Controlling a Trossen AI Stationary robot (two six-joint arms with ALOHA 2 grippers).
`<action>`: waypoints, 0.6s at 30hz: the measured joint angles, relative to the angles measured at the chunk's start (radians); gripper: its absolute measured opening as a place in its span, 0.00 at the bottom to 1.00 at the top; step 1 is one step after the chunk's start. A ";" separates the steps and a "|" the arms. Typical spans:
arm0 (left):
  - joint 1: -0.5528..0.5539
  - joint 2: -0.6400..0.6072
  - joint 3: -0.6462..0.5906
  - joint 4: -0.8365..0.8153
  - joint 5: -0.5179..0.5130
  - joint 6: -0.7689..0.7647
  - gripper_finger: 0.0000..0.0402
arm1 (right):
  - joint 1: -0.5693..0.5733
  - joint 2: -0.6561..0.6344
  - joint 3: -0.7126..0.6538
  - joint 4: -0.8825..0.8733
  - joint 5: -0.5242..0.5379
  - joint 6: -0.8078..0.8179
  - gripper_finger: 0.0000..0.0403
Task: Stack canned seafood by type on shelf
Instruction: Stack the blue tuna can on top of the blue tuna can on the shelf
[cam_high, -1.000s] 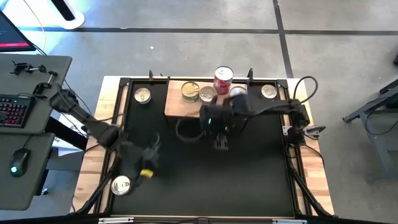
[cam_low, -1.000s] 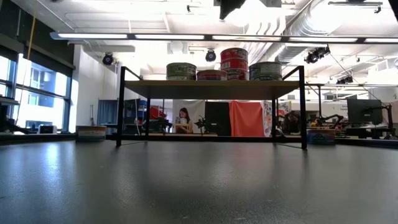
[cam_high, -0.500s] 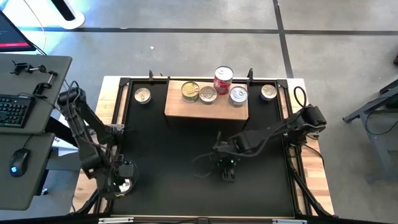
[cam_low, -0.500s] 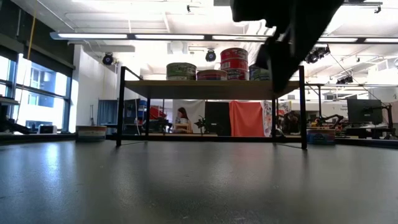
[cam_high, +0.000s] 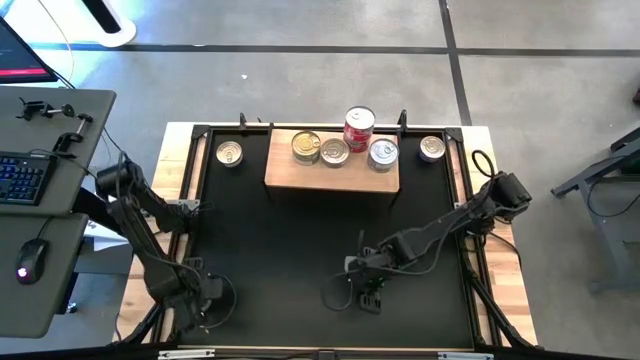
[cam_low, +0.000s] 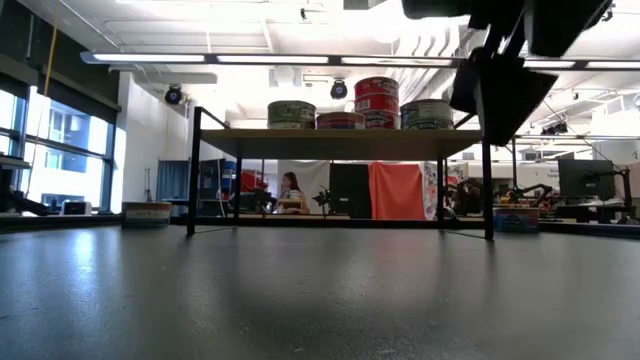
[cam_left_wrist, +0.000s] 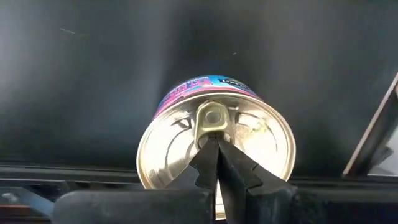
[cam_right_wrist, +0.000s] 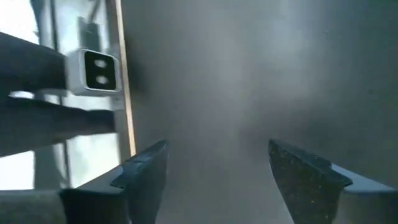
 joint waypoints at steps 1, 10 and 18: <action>0.001 0.011 0.001 0.006 0.007 -0.008 0.00 | 0.004 0.000 0.000 0.012 -0.005 0.013 0.66; 0.097 0.048 0.003 0.120 -0.140 0.048 0.00 | 0.009 0.000 0.132 -0.010 -0.009 -0.055 0.66; 0.326 0.077 -0.006 0.391 -0.477 0.300 0.00 | -0.003 -0.001 0.317 -0.153 0.190 -0.170 0.66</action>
